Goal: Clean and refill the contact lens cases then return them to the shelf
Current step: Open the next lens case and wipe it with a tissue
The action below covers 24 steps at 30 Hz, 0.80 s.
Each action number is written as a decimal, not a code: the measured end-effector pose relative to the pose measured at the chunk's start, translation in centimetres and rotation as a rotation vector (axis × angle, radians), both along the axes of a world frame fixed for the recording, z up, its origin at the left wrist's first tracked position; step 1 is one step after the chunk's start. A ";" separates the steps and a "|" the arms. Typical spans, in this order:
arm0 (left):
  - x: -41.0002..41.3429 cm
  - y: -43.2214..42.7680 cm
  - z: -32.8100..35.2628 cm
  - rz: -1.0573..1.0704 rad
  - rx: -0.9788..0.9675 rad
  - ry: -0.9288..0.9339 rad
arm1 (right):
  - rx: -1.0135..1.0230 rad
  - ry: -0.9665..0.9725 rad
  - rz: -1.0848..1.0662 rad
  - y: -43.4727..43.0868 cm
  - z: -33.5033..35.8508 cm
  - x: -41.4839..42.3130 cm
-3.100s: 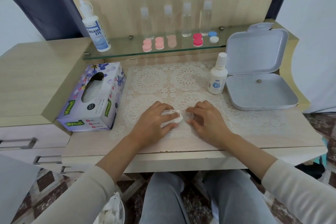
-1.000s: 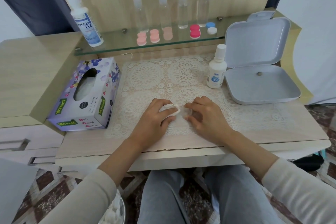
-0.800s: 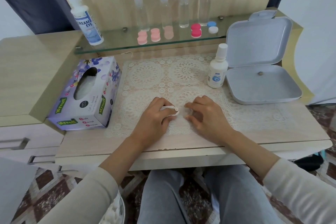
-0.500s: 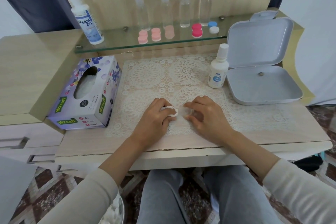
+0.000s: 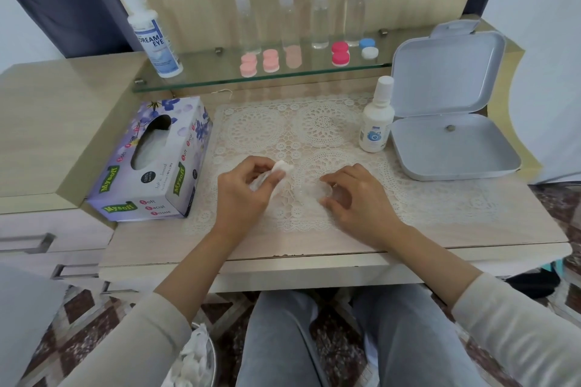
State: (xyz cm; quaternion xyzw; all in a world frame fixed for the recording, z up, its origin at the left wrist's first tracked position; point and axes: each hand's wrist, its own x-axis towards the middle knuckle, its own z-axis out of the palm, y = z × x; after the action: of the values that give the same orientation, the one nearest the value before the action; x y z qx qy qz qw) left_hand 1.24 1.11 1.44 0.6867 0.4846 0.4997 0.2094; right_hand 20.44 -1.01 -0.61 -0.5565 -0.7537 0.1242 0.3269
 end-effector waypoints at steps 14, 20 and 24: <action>1.8 -1.8 2.8 -0.172 -0.268 -0.274 | 0.026 0.473 0.026 -1.2 2.7 -0.4; 3.0 -2.1 2.6 -0.200 -0.314 -0.299 | -0.200 0.716 0.107 -1.6 3.9 -0.6; 2.2 -1.2 1.0 -0.145 -0.253 0.005 | -0.197 0.686 -0.010 -1.3 3.6 0.5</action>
State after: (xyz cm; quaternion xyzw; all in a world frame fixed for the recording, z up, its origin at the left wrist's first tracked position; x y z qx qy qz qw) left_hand 3.42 -0.06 2.45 0.6891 0.4935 0.4165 0.3289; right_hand 20.92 -2.36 2.99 -0.5150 -0.5816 0.3742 0.5065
